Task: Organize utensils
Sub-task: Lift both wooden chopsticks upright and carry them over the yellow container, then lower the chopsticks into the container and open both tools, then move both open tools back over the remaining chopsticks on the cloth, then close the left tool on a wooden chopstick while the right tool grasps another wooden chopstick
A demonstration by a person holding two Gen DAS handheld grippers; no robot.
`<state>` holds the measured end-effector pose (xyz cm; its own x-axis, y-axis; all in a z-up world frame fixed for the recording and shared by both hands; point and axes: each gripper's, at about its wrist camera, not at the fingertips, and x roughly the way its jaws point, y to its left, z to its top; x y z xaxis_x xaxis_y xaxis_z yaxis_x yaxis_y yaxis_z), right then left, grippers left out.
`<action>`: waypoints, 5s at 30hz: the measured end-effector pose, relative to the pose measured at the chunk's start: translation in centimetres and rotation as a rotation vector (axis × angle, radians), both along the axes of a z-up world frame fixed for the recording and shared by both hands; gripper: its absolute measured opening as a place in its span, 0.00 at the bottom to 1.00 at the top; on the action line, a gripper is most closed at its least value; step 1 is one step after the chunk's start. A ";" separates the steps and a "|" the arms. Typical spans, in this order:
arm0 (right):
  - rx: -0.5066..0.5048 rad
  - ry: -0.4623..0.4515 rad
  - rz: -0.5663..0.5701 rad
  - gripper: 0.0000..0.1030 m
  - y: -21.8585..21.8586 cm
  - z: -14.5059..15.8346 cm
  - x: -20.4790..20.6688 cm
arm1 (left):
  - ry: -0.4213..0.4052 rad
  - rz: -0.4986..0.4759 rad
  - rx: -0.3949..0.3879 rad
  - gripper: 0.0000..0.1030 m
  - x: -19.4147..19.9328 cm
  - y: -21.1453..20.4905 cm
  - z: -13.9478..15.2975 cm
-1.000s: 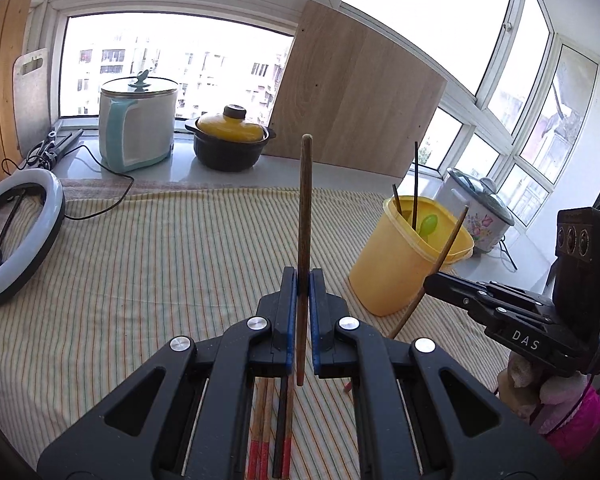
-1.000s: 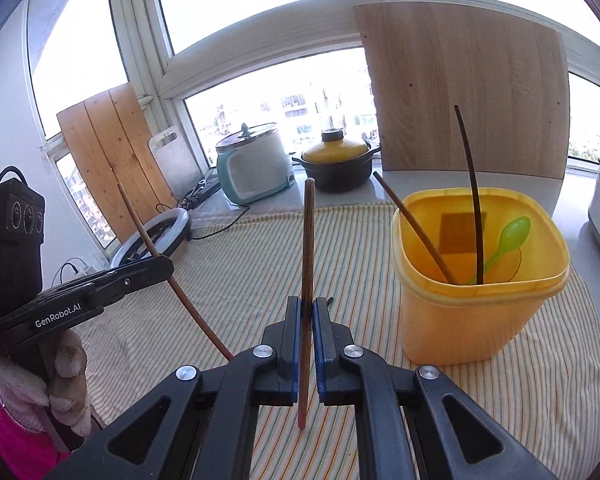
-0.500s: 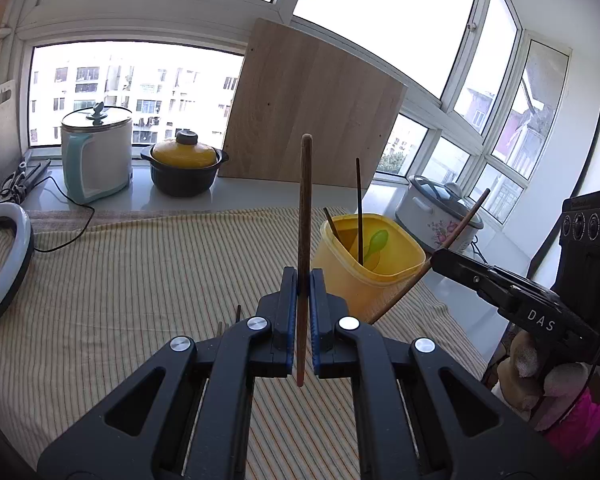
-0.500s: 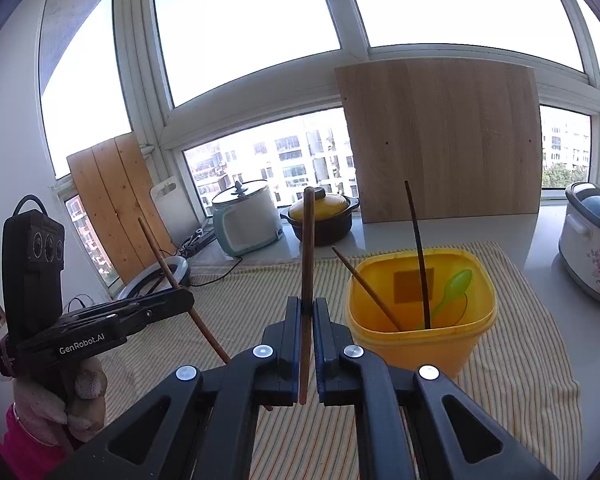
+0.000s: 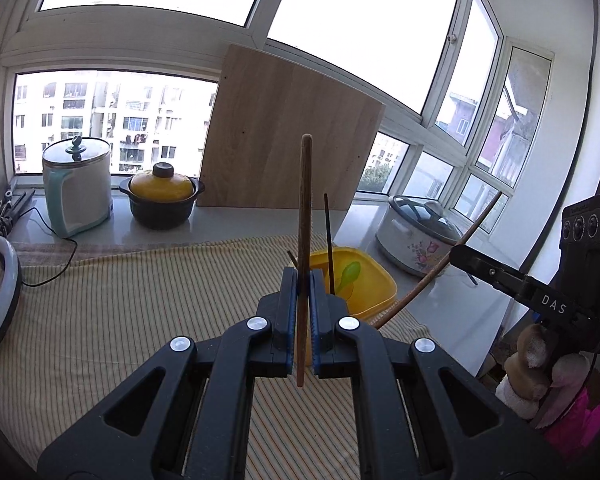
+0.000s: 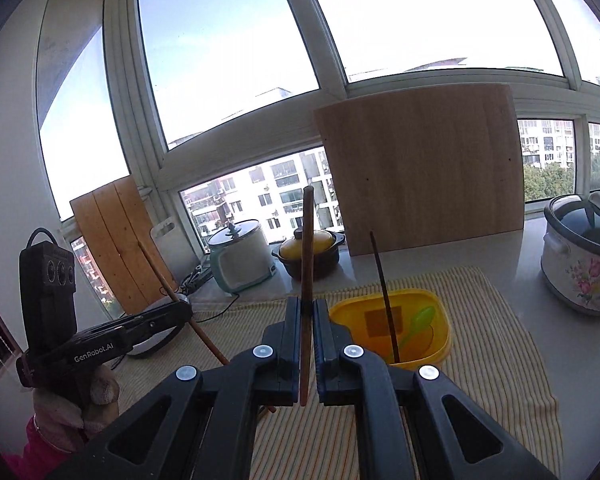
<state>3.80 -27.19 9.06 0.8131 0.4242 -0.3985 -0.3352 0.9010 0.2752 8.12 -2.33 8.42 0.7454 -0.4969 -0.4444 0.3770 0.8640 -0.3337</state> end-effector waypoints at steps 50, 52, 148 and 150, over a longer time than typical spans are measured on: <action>-0.116 -0.018 -0.178 0.03 -3.7 -1.3 5.4 | 0.017 -0.025 0.057 0.04 7.4 -7.9 -0.5; -0.122 -0.009 -0.177 0.03 -3.5 -1.6 5.6 | 0.021 -0.024 0.059 0.04 7.4 -7.9 -0.6; -0.133 0.469 0.124 0.42 9.0 -15.7 3.0 | 0.521 -0.103 0.439 0.08 5.8 1.2 -19.0; -0.135 0.482 0.131 0.39 9.7 -16.0 3.4 | 0.529 -0.115 0.451 0.08 6.0 0.9 -19.3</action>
<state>7.23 -17.52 -6.92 0.4670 0.4287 -0.7734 -0.3112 0.8983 0.3100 14.09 -1.43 -10.93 0.3262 -0.2417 -0.9139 0.3607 0.9255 -0.1160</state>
